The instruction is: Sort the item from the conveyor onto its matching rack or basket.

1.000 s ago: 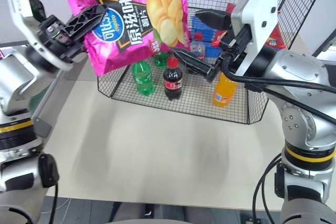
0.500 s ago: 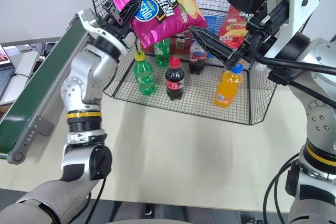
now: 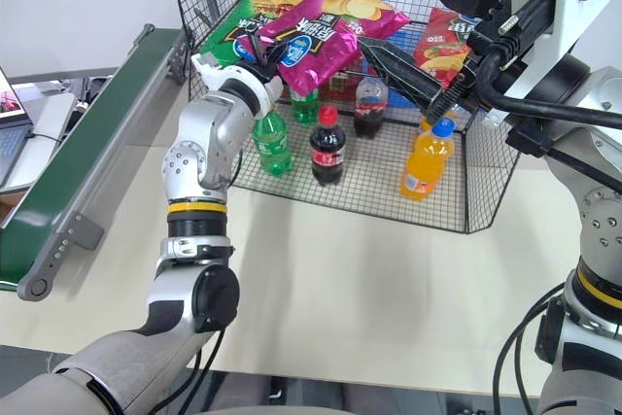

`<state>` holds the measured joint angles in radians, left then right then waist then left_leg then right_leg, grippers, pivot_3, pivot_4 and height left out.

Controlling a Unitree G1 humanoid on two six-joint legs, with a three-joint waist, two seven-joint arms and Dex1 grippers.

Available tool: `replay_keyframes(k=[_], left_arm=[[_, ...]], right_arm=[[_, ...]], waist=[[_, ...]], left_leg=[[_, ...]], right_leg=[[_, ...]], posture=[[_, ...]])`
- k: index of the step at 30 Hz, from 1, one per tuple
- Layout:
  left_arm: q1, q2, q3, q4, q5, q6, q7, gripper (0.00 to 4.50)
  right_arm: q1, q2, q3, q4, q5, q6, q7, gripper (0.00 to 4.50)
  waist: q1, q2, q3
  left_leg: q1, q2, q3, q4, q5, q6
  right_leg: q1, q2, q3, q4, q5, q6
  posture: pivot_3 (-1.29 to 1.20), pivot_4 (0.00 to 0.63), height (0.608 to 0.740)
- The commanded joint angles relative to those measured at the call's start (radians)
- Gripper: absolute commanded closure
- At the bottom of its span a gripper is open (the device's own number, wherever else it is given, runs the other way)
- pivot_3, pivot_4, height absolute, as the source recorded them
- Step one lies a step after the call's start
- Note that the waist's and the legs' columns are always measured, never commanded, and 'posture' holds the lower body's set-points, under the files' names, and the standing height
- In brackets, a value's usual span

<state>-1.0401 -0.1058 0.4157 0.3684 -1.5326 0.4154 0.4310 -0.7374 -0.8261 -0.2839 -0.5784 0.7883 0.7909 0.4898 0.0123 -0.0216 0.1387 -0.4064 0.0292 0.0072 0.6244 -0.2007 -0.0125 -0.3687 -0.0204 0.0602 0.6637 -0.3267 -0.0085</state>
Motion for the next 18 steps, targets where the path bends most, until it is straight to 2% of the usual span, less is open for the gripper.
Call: replay_keyframes(k=[1, 5, 8, 11, 14, 18], left_arm=[[-0.044, -0.027, 0.007, 0.015, 0.033, -0.008, -0.007, 4.49], [-0.076, -0.045, 0.016, 0.033, 0.048, -0.008, -0.038, 4.49], [-0.08, -0.063, 0.017, 0.011, 0.047, 0.0, -0.045, 4.49], [-0.066, -0.071, 0.012, -0.02, 0.037, 0.018, -0.052, 4.49], [-0.051, -0.075, -0.004, -0.057, 0.022, 0.049, -0.074, 3.56], [-0.03, -0.081, -0.001, -0.1, 0.009, 0.062, -0.06, 1.76]], right_arm=[[-0.021, -0.017, -0.039, -0.009, 0.009, -0.009, -0.013, 0.0], [-0.026, -0.017, -0.038, -0.002, 0.012, -0.013, -0.014, 0.0], [-0.017, 0.121, 0.171, -0.009, -0.136, -0.08, -0.101, 0.0], [-0.017, 0.167, 0.214, -0.005, -0.194, -0.099, -0.113, 0.0], [-0.016, 0.183, 0.22, -0.002, -0.219, -0.108, -0.11, 0.0], [-0.029, 0.2, 0.222, 0.006, -0.234, -0.106, -0.104, 0.0]], waist=[[-0.001, 0.0, 0.0], [-0.001, 0.0, 0.0], [-0.007, 0.0, 0.0], [-0.013, 0.0, 0.0], [-0.003, 0.0, 0.0], [0.0, 0.0, 0.0]], left_leg=[[0.0, 0.0, 0.0, 0.0, 0.0, 0.0], [0.0, 0.0, 0.0, 0.0, 0.0, 0.0], [0.001, 0.0, 0.001, 0.0, 0.001, -0.001], [0.001, 0.001, 0.0, 0.0, 0.005, -0.009], [-0.003, 0.002, -0.001, 0.0, 0.007, -0.011], [-0.004, 0.002, -0.002, 0.0, 0.006, -0.011]], right_leg=[[0.0, 0.0, 0.0, 0.0, 0.0, 0.0], [0.0, 0.001, 0.0, 0.0, 0.0, 0.0], [0.0, 0.002, 0.002, 0.0, 0.0, 0.0], [-0.001, 0.006, 0.007, 0.0, 0.0, 0.001], [-0.001, 0.009, 0.01, 0.0, 0.0, 0.001], [-0.001, 0.01, 0.011, -0.001, 0.0, 0.001]], posture=[[0.0, 0.15, 0.74], [0.0, 0.15, 0.74], [0.0, 0.15, 0.74], [0.0, 0.15, 0.74], [0.0, 0.15, 0.74], [0.0, 0.15, 0.74]])
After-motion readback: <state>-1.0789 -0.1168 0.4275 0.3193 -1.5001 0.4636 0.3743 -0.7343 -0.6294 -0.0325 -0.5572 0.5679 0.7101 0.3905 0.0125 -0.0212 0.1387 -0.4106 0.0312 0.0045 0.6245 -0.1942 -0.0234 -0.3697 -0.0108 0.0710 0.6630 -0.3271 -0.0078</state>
